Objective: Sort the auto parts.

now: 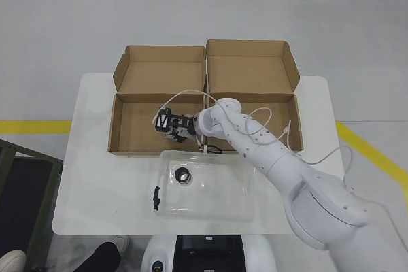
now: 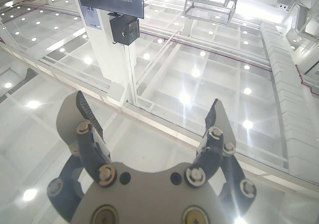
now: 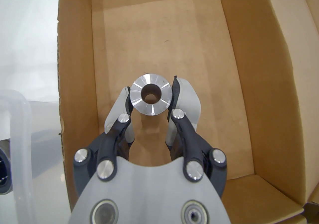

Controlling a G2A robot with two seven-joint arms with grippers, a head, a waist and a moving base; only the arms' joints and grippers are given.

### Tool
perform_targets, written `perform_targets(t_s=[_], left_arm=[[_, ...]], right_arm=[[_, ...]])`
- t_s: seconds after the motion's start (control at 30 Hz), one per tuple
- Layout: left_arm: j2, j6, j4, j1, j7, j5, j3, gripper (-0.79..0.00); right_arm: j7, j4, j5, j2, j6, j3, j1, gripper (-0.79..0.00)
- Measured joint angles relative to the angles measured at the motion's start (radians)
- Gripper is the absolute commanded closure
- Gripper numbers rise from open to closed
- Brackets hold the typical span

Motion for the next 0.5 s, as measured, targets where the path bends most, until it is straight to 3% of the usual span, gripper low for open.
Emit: perform_targets(t_s=[0.07,0.1,0.2,0.5], left_arm=[[0.000,0.000,0.000,0.000,0.000,0.000,0.000,-0.785],[0.000,0.000,0.000,0.000,0.000,0.000,0.000,-0.785],[0.000,0.000,0.000,0.000,0.000,0.000,0.000,-0.785],[0.000,0.000,0.000,0.000,0.000,0.000,0.000,-0.785]], right_arm=[[0.002,0.007,-0.008,-0.005,-0.002,0.001,0.002,-0.422],[0.002,0.009,-0.010,-0.007,-0.003,0.002,0.002,-0.496],[-0.009,0.009,-0.017,-0.010,-0.004,0.011,0.008,-0.606],[-0.075,-0.092,-0.063,0.026,-0.035,0.067,0.032,-0.616]])
